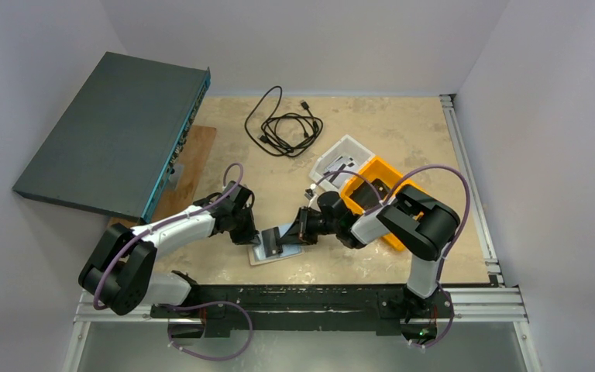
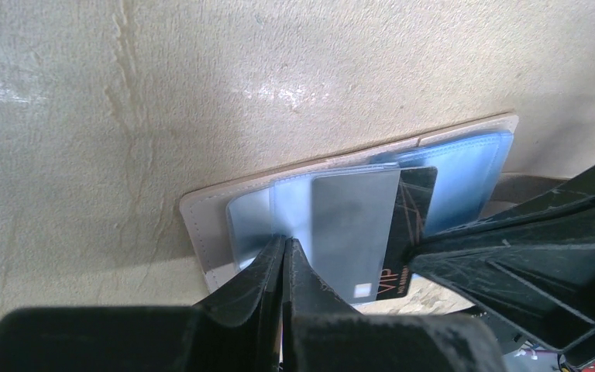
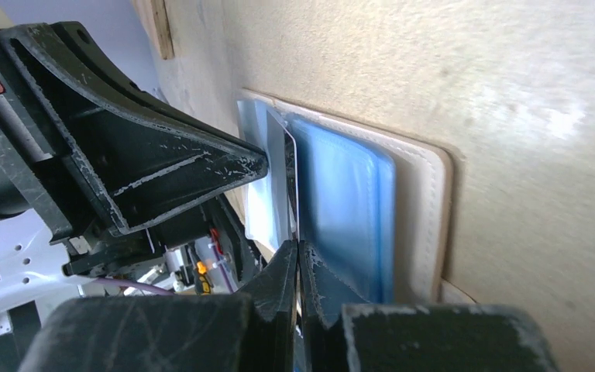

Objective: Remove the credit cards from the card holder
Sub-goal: Remove the credit card from the card holder.

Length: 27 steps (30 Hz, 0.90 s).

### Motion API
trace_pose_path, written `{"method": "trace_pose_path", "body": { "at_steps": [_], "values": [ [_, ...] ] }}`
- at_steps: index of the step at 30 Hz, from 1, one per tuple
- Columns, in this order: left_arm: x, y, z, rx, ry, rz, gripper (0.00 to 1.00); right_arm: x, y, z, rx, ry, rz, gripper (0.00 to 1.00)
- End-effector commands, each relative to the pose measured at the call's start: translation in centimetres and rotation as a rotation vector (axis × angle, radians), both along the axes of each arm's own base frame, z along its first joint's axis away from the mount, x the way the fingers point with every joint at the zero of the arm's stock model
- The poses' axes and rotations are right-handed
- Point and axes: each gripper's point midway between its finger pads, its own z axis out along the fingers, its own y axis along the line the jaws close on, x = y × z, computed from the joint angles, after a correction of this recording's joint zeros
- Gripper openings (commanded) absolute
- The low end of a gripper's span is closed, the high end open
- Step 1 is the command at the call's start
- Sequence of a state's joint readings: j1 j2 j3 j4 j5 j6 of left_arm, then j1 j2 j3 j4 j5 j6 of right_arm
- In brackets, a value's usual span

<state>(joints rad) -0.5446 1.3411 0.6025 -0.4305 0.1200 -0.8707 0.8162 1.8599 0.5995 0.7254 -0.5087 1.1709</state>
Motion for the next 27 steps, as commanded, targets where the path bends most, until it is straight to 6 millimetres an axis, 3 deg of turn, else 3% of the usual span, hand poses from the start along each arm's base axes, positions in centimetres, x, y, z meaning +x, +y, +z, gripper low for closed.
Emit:
{"method": "trace_pose_path", "body": {
  "at_steps": [1,6,10,13,17,27],
  "values": [
    [-2.3,3.6,-2.9,0.165,0.07,-0.004,0.0,1.1,-1.7,-0.1,-0.046,-0.038,-0.062,0.0],
    [-2.1,3.2,-2.9,0.148,0.07,-0.01,0.0,1.0,-1.2,-0.3,-0.032,-0.037,-0.02,0.0],
    [-2.0,2.9,-3.0,0.137,0.074,-0.014,0.0,0.9,-0.8,-0.8,-0.025,-0.024,-0.009,0.24],
    [-2.0,2.7,-3.1,0.13,0.077,-0.017,0.0,1.0,-0.6,-0.9,-0.026,-0.022,-0.001,0.28],
    [-2.0,2.4,-3.3,0.119,0.085,-0.024,0.0,1.1,-0.2,-1.0,-0.022,-0.016,0.011,0.25],
    [-2.1,2.8,-3.3,0.146,0.096,-0.016,0.0,0.7,-0.5,-0.8,-0.028,-0.008,0.023,0.0]
  ]
}}
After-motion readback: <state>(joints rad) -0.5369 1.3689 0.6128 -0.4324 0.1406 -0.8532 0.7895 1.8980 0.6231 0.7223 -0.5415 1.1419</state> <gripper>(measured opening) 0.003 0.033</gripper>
